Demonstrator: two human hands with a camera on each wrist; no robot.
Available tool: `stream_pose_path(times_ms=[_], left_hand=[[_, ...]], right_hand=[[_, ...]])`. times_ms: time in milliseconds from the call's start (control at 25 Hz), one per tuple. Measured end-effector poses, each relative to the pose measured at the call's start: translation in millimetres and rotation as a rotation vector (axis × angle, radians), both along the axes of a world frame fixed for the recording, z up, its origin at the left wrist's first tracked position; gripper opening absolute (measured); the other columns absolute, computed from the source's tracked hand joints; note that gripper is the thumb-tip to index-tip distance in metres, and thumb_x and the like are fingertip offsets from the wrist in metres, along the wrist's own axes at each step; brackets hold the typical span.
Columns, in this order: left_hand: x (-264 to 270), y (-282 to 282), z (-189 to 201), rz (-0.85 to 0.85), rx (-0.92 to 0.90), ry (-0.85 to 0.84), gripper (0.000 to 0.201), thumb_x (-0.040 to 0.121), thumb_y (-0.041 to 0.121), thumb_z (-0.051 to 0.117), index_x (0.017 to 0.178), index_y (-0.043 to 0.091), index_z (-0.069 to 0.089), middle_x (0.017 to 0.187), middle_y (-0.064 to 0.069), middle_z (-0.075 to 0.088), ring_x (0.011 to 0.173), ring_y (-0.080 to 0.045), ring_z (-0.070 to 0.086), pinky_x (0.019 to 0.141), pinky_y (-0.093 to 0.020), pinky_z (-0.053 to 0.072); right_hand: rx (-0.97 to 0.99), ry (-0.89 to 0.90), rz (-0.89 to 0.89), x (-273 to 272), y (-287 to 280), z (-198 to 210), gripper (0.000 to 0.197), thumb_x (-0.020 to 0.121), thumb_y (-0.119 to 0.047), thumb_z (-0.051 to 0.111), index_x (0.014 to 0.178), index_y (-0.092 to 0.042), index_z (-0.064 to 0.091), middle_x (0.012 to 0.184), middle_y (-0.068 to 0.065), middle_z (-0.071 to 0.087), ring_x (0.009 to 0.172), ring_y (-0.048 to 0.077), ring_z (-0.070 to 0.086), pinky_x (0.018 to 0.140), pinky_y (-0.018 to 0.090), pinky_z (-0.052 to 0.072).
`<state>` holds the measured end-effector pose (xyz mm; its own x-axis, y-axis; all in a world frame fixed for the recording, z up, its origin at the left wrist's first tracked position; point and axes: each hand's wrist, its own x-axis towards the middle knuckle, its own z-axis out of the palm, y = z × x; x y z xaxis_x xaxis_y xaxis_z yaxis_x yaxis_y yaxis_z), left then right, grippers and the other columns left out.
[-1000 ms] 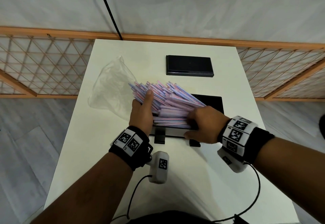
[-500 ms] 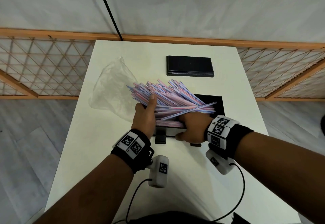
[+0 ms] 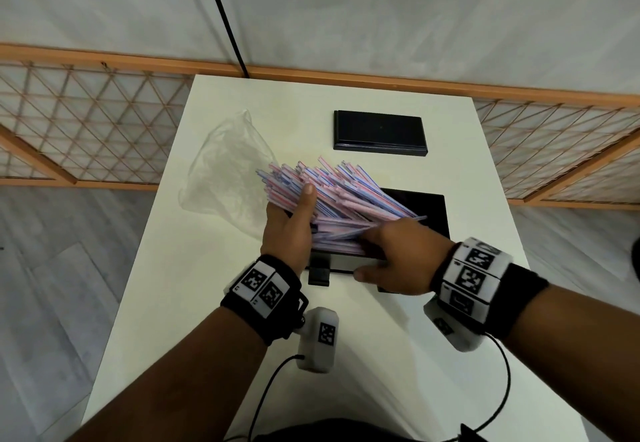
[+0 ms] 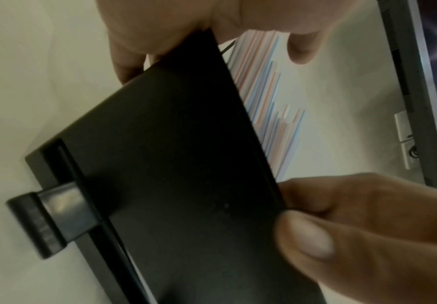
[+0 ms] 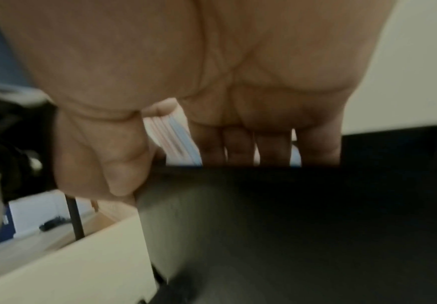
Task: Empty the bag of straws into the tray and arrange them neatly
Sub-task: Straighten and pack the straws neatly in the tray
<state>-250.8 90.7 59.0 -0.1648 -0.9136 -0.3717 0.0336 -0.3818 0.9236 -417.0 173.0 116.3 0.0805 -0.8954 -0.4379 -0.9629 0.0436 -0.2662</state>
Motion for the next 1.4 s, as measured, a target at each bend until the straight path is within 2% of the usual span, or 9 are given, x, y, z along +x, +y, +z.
stream_pose_path(times_ms=[120,240,400,560,760,840,1000,1200,1400], left_hand=[[-2,-3,1,-0.005,-0.019,0.036,0.12,0.053,0.091,0.069,0.154,0.033,0.04,0.141,0.011,0.062,0.129,-0.011,0.06,0.115,-0.042,0.044],[-5,-1,1,-0.017,-0.036,0.041,0.115,0.059,0.088,0.068,0.154,0.031,0.039,0.142,0.01,0.061,0.129,-0.011,0.059,0.117,-0.042,0.042],[-3,-1,2,-0.01,-0.035,0.031,0.103,0.065,0.078,0.066,0.153,0.031,0.041,0.14,0.012,0.061,0.128,-0.009,0.059,0.117,-0.041,0.041],[-1,-3,3,0.008,-0.022,0.099,0.1,0.066,0.08,0.068,0.149,0.03,0.048,0.138,0.01,0.065,0.126,-0.01,0.062,0.115,-0.041,0.044],[-4,-3,4,0.038,0.029,0.125,0.111,0.058,0.087,0.07,0.149,0.028,0.049,0.138,0.008,0.065,0.125,-0.012,0.063,0.115,-0.042,0.045],[-5,-3,4,0.034,0.033,0.115,0.115,0.053,0.09,0.072,0.147,0.028,0.05,0.136,0.008,0.067,0.124,-0.013,0.064,0.113,-0.043,0.046],[-2,-5,6,0.028,0.002,0.045,0.108,0.055,0.09,0.07,0.143,0.029,0.053,0.131,0.008,0.069,0.12,-0.014,0.066,0.11,-0.044,0.049],[0,-11,12,0.054,-0.013,-0.007,0.054,0.078,0.06,0.074,0.121,0.028,0.067,0.112,0.009,0.075,0.104,-0.009,0.072,0.104,-0.043,0.054],[6,-19,18,0.088,-0.103,-0.245,0.069,0.056,0.075,0.072,0.106,0.028,0.076,0.105,0.005,0.077,0.104,-0.021,0.072,0.1,-0.047,0.055]], right_hand=[[-0.147,0.026,-0.054,-18,10,10,0.055,0.071,-0.073,0.062,0.094,-0.022,0.059,0.086,-0.003,0.054,0.078,0.017,0.051,0.074,0.032,0.05],[-0.038,0.192,-0.108,-26,13,0,0.094,0.062,-0.094,0.033,0.115,-0.019,0.053,0.108,0.006,0.056,0.099,0.027,0.056,0.088,0.036,0.047],[0.006,0.206,-0.078,-11,15,-15,0.097,0.067,-0.089,0.008,0.112,-0.019,0.057,0.116,0.008,0.055,0.114,0.031,0.052,0.096,0.04,0.044],[-0.127,0.151,-0.205,-15,14,-11,0.095,0.066,-0.09,0.017,0.115,-0.019,0.054,0.101,0.002,0.043,0.106,0.027,0.049,0.094,0.038,0.045],[-0.027,0.209,-0.15,-8,15,-19,0.116,0.06,-0.099,0.003,0.139,-0.021,0.038,0.134,0.007,0.048,0.128,0.031,0.044,0.111,0.047,0.031],[-0.02,0.192,-0.129,-5,16,-24,0.112,0.063,-0.095,-0.004,0.135,-0.021,0.039,0.13,0.008,0.048,0.125,0.032,0.046,0.11,0.046,0.032],[-0.065,0.086,-0.178,-10,13,-24,0.095,0.069,-0.089,0.009,0.118,-0.019,0.051,0.107,0.004,0.041,0.111,0.031,0.047,0.101,0.039,0.04],[-0.028,0.015,-0.132,-12,4,-29,0.093,0.071,-0.093,0.01,0.116,-0.028,0.059,0.109,0.0,0.053,0.11,0.025,0.053,0.098,0.041,0.045],[0.032,0.005,-0.172,1,-7,-25,0.093,0.07,-0.092,0.017,0.109,-0.017,0.056,0.111,0.007,0.055,0.108,0.027,0.057,0.094,0.036,0.047]])
